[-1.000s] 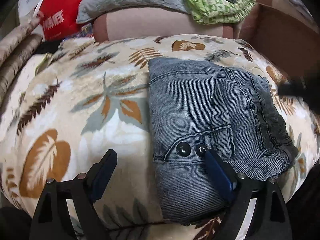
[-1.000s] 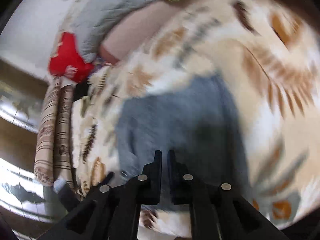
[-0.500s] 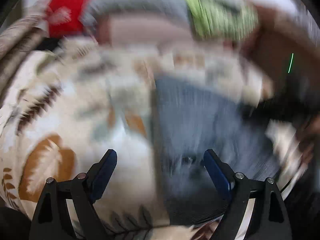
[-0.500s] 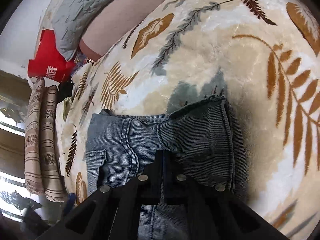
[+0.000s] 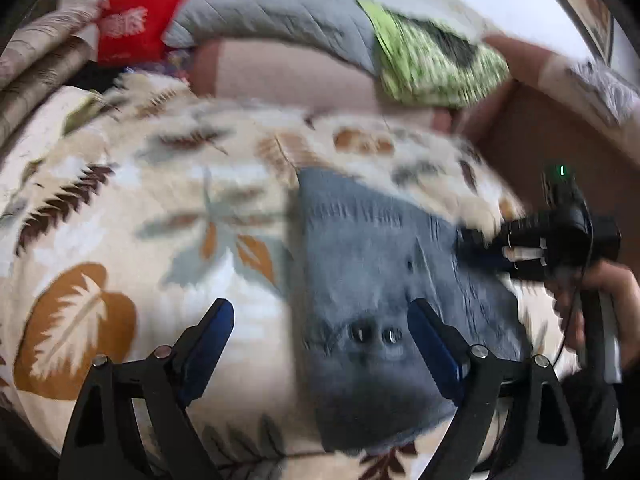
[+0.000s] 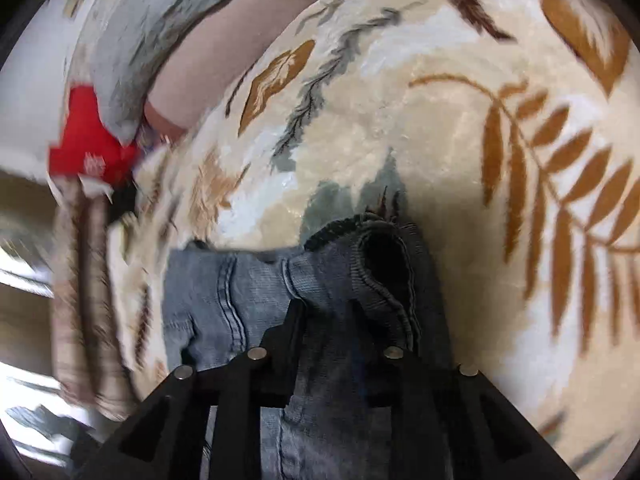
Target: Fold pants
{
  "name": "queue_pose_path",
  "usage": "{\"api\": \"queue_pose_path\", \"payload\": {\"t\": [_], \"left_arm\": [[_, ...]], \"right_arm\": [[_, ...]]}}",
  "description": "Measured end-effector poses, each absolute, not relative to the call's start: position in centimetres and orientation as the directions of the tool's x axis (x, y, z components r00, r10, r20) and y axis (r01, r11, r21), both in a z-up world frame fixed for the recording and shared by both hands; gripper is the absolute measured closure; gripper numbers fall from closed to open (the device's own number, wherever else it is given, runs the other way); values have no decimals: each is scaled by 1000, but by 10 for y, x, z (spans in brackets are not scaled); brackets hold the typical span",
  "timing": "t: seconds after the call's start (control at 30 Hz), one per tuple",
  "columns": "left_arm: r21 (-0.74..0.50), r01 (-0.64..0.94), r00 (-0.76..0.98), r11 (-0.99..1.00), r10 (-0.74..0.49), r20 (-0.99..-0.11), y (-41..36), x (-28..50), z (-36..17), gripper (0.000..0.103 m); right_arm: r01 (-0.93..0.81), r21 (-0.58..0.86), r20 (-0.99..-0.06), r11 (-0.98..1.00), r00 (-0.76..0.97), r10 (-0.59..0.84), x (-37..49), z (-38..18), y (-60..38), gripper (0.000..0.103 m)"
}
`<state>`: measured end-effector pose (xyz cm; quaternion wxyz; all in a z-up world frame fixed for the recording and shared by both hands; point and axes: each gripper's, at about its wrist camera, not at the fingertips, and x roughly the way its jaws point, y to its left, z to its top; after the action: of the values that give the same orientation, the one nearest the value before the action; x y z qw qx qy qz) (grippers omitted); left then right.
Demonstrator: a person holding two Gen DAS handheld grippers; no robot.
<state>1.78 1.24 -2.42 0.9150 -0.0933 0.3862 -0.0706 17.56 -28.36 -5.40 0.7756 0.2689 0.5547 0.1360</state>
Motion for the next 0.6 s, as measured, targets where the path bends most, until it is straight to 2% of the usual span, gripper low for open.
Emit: {"api": "queue_pose_path", "payload": {"t": [0.07, 0.13, 0.17, 0.2, 0.37, 0.43, 0.6], "left_arm": [[-199, 79, 605, 977, -205, -769, 3, 28, -44, 14], [-194, 89, 544, 977, -211, -812, -5, 31, -63, 14], [-210, 90, 567, 974, -223, -793, -3, 29, -60, 14], [-210, 96, 563, 973, -227, -795, -2, 30, -58, 14], [-222, 101, 564, 970, -239, -790, -1, 30, -60, 14], [-219, 107, 568, 970, -240, -787, -2, 30, -61, 14], [-232, 123, 567, 965, -260, -782, 0, 32, -62, 14]], "right_arm": [[63, 459, -852, 886, 316, 418, 179, -34, -271, 73], [-12, 386, -866, 922, 341, 367, 184, -3, -251, 53], [-44, 358, -869, 933, 349, 350, 188, 9, -240, 27], [-84, 329, -873, 941, 353, 337, 193, 20, -225, 15], [-392, 204, -919, 897, 239, 313, 235, 49, -105, 15], [-482, 125, -952, 867, 188, 242, 252, 39, -58, 15], [-576, 14, -998, 817, 40, 46, 270, -13, -5, 17]]}}
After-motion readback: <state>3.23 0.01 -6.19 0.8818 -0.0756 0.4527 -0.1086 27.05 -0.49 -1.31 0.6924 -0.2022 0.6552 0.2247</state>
